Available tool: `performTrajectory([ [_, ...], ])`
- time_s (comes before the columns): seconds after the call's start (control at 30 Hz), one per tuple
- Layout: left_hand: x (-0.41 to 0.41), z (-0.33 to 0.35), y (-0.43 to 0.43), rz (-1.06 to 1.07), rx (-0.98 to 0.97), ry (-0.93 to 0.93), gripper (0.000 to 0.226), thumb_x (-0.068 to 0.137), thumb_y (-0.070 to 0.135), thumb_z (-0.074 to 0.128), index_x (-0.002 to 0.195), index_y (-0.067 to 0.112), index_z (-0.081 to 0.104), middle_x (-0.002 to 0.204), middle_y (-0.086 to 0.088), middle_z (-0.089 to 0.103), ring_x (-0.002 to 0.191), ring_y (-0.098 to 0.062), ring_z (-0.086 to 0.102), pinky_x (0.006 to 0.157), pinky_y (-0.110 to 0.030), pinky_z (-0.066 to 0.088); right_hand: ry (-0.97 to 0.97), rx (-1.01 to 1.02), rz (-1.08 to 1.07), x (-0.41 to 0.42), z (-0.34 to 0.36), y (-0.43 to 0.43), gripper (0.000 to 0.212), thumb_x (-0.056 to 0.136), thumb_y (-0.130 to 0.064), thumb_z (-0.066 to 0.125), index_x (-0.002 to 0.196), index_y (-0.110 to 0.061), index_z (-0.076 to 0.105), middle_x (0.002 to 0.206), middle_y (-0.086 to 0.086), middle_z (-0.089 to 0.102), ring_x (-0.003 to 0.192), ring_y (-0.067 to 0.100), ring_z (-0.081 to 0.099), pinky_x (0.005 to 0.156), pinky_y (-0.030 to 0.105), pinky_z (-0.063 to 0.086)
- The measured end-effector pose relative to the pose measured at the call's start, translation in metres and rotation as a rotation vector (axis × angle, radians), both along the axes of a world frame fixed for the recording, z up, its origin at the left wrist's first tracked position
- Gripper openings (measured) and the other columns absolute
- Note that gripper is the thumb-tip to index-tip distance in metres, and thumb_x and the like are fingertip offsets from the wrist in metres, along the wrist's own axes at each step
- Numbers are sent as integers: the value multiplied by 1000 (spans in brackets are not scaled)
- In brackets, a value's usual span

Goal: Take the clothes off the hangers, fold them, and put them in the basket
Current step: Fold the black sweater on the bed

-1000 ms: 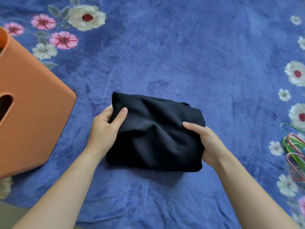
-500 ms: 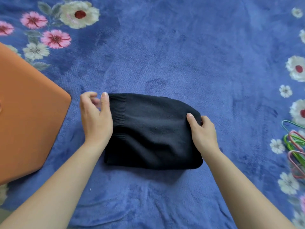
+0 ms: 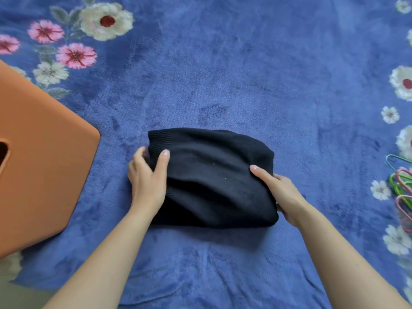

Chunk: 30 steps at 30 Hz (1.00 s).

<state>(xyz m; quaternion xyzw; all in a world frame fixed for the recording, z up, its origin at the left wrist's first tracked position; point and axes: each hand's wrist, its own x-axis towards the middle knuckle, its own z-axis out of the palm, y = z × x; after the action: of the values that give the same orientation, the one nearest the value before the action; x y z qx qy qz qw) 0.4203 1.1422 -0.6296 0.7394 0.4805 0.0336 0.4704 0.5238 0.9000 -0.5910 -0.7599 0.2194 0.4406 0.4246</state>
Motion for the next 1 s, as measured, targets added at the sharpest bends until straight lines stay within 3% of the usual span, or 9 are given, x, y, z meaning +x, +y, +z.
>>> performTrajectory([
  [0.13, -19, 6, 10, 57, -552, -51, 68, 71, 69, 69, 118, 20, 63, 114, 8, 71, 109, -10, 64, 103, -37, 45, 47, 89, -124, -4, -1, 11, 53, 78, -63, 66, 110, -20, 69, 103, -2, 75, 97, 18, 71, 94, 37, 53],
  [0.27, -16, 26, -4, 106, -703, -108, 23, 81, 22, 76, 102, 14, 70, 95, -1, 76, 86, -13, 73, 77, -29, 57, -3, 151, -113, -21, 19, 14, 33, 83, -33, 73, 114, -22, 67, 102, -1, 75, 92, 18, 72, 80, 33, 56],
  [0.37, -32, 56, -8, 165, -832, -93, 29, 79, 18, 77, 106, 11, 70, 96, -8, 76, 91, -26, 72, 88, -42, 56, -113, 128, -116, -32, 55, 11, 23, 84, -23, 72, 106, -29, 67, 98, -5, 75, 90, 17, 71, 72, 31, 55],
  [0.57, -113, 168, 0, 83, -841, -226, 56, 70, 22, 84, 121, 14, 64, 112, -2, 73, 106, -21, 68, 96, -38, 51, -146, 202, 115, -56, 167, 19, 26, 83, -27, 73, 108, -31, 68, 99, -4, 75, 88, 17, 73, 76, 34, 55],
  [0.7, -154, 239, 23, 115, -741, -361, 41, 80, 5, 74, 119, 11, 63, 113, -5, 72, 108, -22, 67, 95, -35, 52, -184, 268, 250, -65, 232, 57, 24, 83, -26, 73, 107, -28, 68, 97, -2, 76, 83, 17, 73, 73, 34, 53],
  [0.8, -169, 275, 56, 149, -686, -421, 49, 72, 8, 78, 119, 13, 64, 114, -7, 72, 109, -24, 66, 96, -37, 51, -223, 328, 330, -63, 270, 104, 24, 84, -24, 72, 107, -26, 68, 97, -2, 76, 85, 18, 73, 74, 34, 53],
  [0.87, -176, 287, 86, 217, -701, -438, 43, 70, 14, 75, 112, 12, 66, 106, -7, 74, 99, -24, 70, 87, -35, 55, -245, 360, 391, -61, 288, 144, 22, 84, -21, 72, 106, -25, 68, 96, -3, 76, 84, 17, 73, 72, 32, 53],
  [0.93, -180, 294, 115, 303, -702, -439, 33, 73, 15, 72, 105, 13, 64, 89, -5, 73, 75, -18, 71, 66, -26, 54, -281, 377, 451, -59, 299, 187, 21, 84, -18, 72, 104, -24, 69, 95, -4, 76, 84, 16, 73, 69, 29, 53],
  [1.0, -187, 292, 154, 412, -719, -402, 35, 74, 18, 70, 108, 16, 64, 89, -6, 71, 74, -19, 68, 62, -29, 50, -309, 380, 516, -56, 300, 245, 24, 83, -15, 73, 105, -24, 69, 94, -4, 76, 83, 14, 73, 67, 25, 54],
])
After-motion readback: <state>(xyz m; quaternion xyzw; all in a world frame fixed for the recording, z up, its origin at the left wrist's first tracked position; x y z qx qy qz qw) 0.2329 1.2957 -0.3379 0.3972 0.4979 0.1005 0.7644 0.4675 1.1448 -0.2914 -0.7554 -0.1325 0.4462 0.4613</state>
